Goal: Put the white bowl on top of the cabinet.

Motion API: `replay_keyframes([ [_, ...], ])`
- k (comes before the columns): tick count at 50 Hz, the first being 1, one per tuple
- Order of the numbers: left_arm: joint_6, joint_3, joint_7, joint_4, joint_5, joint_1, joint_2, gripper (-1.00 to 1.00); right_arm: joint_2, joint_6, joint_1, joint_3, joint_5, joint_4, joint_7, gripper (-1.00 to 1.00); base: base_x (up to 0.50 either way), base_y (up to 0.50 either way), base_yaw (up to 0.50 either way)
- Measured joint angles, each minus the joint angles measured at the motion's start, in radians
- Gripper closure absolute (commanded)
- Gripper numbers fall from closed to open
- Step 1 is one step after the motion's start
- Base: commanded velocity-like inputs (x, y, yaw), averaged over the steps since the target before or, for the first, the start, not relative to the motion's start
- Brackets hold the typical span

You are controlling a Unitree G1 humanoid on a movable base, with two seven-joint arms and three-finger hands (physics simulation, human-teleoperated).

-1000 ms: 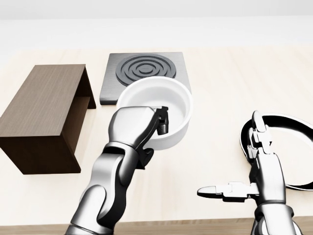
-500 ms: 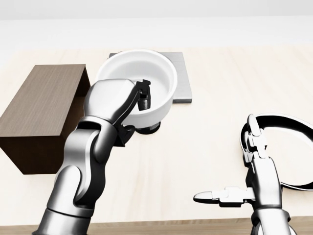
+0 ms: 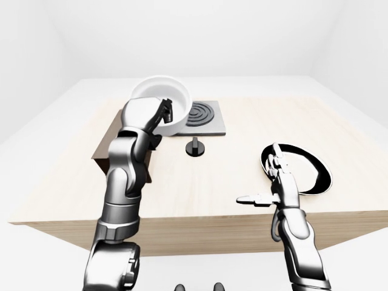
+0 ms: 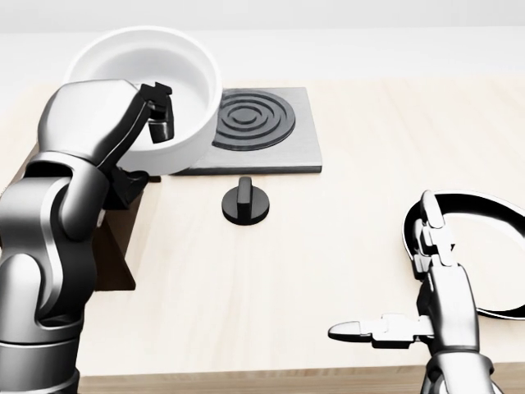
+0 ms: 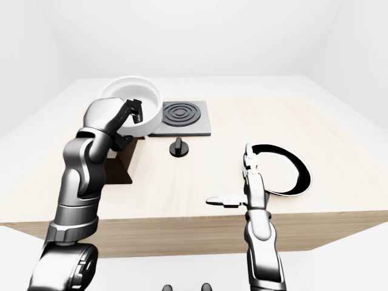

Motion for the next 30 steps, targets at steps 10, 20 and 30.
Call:
replay_keyframes([
  [10, 0.000, 0.036, 0.052, 0.071, -0.081, -0.034, 0.072, 1.00, 0.000, -0.005, -0.005, 0.004, -0.005, 0.009, -0.003, -1.00, 0.00, 0.00, 0.00],
  [20, 0.000, 0.064, 0.137, 0.175, -0.165, -0.066, 0.137, 1.00, 0.000, -0.015, -0.007, 0.007, -0.010, 0.022, -0.006, -1.00, 0.00, 0.00, 0.00],
  [30, 0.000, 0.087, 0.235, 0.273, -0.238, -0.090, 0.197, 1.00, 0.001, -0.024, -0.004, 0.010, -0.015, 0.025, -0.009, -1.00, 0.00, 0.00, 0.00],
])
